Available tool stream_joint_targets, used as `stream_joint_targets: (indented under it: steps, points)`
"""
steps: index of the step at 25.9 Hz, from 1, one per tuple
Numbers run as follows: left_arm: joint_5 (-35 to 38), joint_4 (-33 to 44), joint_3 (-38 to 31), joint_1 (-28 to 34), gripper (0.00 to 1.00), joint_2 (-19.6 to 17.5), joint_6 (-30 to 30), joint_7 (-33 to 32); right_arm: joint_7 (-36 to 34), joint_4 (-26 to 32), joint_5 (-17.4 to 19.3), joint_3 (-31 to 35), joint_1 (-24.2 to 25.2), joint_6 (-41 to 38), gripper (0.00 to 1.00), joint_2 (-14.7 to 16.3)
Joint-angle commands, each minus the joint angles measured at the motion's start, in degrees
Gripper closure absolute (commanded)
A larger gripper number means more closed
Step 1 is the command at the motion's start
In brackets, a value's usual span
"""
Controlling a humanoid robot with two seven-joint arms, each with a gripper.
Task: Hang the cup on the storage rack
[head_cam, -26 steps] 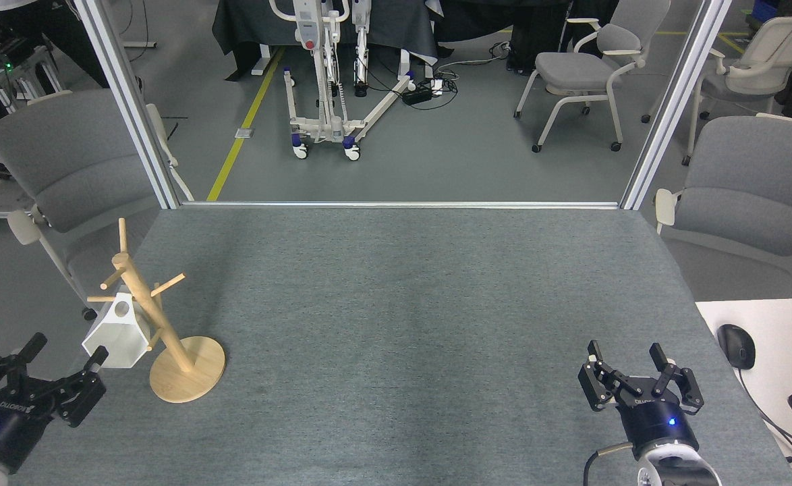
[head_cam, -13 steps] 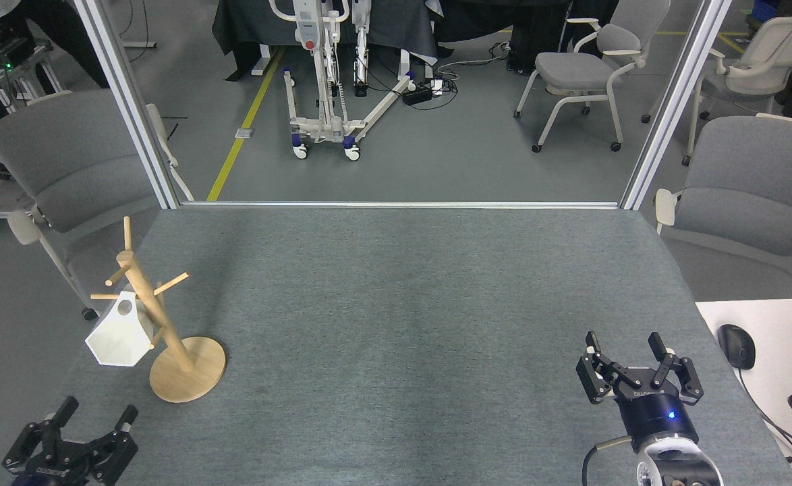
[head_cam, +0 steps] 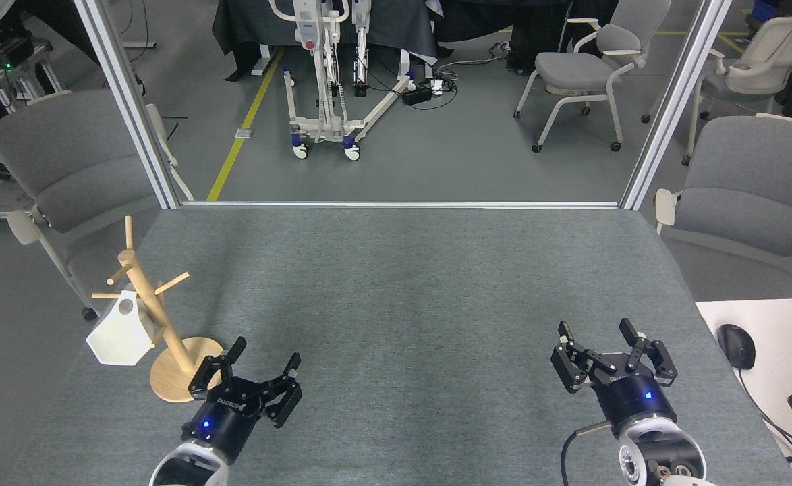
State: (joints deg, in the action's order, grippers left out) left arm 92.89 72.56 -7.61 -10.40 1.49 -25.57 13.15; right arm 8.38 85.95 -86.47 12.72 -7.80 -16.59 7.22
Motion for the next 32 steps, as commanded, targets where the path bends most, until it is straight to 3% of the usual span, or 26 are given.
stream_joint_targets:
  steps: [1, 5, 7, 14, 20, 32]
  points:
    - [0.01, -1.37, 7.43, -4.81, 0.01, 1.94, 11.85, -5.50, -3.72, 0.10, -0.01, -0.42, 0.42, -0.02, 0.00, -1.68]
    - [-0.08, -0.58, 7.96, -8.76, 0.01, 6.42, 17.13, -20.09, -11.46, 0.01, 0.07, 0.20, 1.56, -0.02, 0.00, -2.74]
    - [-0.43, 1.80, 8.14, -8.50, 0.01, 6.42, 17.48, -22.38, -11.46, -0.52, 0.07, 0.37, 1.30, -0.02, 0.00, -3.27]
    - [-0.69, 18.85, 9.81, 2.93, 0.01, 6.16, 11.85, -15.87, -8.47, -3.15, -0.19, 2.66, 1.12, -0.19, 0.00, -1.68]
    - [-0.60, 19.02, 14.73, 7.15, 0.01, 5.81, 12.56, -12.89, -5.13, -3.24, -0.28, 3.10, 0.95, 0.07, 0.00, -1.33]
    - [-0.78, 17.00, 15.52, 4.77, 0.01, 5.89, 20.82, -15.96, -5.22, -2.89, 0.16, 2.83, 1.12, -0.02, 0.00, -1.86]
